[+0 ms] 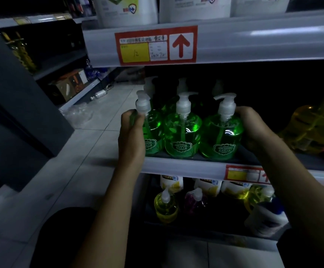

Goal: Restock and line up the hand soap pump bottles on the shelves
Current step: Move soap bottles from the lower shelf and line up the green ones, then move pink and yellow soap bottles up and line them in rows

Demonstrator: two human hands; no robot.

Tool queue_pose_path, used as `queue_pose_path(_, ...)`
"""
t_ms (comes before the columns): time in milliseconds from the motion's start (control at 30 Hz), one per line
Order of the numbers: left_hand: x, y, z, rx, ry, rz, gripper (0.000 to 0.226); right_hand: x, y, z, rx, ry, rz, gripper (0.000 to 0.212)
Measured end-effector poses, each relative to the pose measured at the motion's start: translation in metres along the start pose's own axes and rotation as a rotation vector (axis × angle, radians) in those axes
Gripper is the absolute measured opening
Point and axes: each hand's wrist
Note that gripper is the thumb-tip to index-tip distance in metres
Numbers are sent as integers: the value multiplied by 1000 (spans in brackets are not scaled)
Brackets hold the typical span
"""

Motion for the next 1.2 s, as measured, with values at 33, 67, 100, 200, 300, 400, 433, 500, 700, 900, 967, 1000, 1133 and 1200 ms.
queue_pose_path(33,-2,0,0,8,18,18,21,0,0,1,11,13,12,27)
queue_pose_path(67,-5,0,1,10,27,38,21,0,-1,1,18,21,16,26)
queue_pose_path(100,-7,-1,2,8,38,57,20,0,-1,1,25,26,16,26)
queue_pose_path(200,-8,-2,1,-4,64,103,20,-3,0,-3,40,39,23,28)
queue_pose_path(300,-4,-2,-3,20,68,98,23,-6,2,-9,50,45,59,27)
queue_pose_path(400,6,2,-17,144,133,213,30,0,-3,-20,156,-17,0,22)
queue_pose_path(433,10,4,-24,191,184,257,35,3,-8,-26,199,-51,-35,22)
queue_pose_path(500,21,8,-41,276,351,289,37,9,-25,-36,270,-142,-152,20)
queue_pose_path(700,52,43,-85,31,811,183,10,-11,-99,-61,661,-333,-395,19)
queue_pose_path(900,29,106,-115,-500,762,326,13,-4,-146,-91,493,-167,-549,23)
queue_pose_path(967,23,119,-121,-544,767,341,13,2,-156,-101,508,-184,-725,19)
queue_pose_path(1000,22,124,-123,-551,760,332,13,5,-160,-105,500,-180,-785,17)
queue_pose_path(1133,18,140,-127,-571,752,322,13,11,-181,-120,402,-118,-859,26)
queue_pose_path(1200,13,148,-134,-600,779,373,13,9,-194,-127,364,-108,-873,31)
Point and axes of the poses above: each hand's wrist, its own z-axis towards the middle knuckle, its own y-axis out of the palm, x = y × z, and after that the axes turned 3 degrees about x, right-handed
